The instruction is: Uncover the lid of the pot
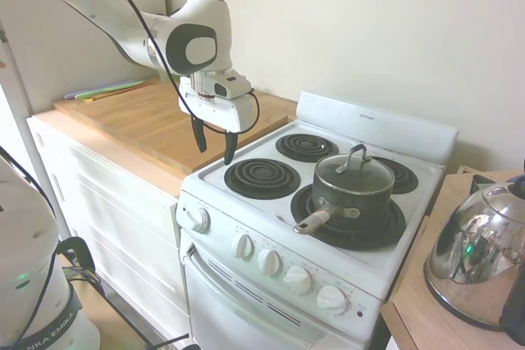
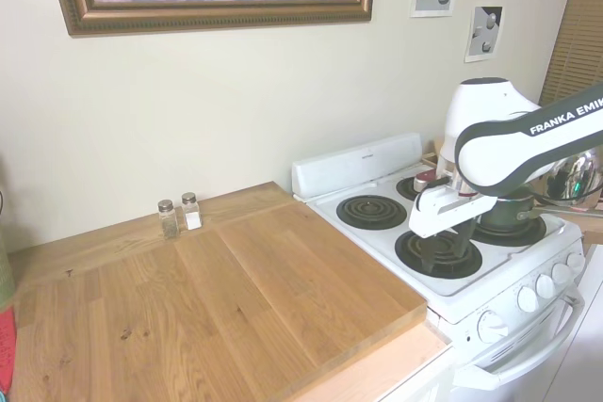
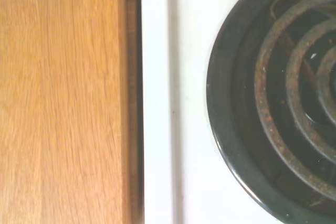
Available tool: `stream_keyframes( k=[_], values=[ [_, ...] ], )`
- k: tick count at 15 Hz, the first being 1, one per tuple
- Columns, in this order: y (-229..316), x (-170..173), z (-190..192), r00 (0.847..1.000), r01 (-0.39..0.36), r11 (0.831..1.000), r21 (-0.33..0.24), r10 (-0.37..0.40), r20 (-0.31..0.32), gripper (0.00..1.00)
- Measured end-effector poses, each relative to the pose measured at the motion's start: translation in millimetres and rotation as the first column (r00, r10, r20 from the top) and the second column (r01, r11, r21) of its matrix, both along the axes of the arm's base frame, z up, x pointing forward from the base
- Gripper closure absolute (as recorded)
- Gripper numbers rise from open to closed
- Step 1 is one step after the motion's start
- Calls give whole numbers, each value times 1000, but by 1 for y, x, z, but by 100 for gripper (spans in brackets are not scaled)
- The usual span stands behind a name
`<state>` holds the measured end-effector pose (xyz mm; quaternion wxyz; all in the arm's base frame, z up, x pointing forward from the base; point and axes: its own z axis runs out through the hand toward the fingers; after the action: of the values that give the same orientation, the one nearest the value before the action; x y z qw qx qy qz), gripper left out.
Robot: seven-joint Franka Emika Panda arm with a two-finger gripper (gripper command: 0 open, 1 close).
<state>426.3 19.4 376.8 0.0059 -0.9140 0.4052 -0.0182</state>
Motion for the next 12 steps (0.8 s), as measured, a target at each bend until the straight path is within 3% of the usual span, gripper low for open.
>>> stream_keyframes(
  k=[3,5,8,12],
  values=[
    [-3,0,2,1000,10,1000,2,-10,8,0],
    [-16,-5,19,998,35,999,5,-35,49,0],
    [-47,-31,69,986,82,996,18,-84,143,0],
    [-133,-55,136,962,118,992,50,-127,240,0]
  ],
)
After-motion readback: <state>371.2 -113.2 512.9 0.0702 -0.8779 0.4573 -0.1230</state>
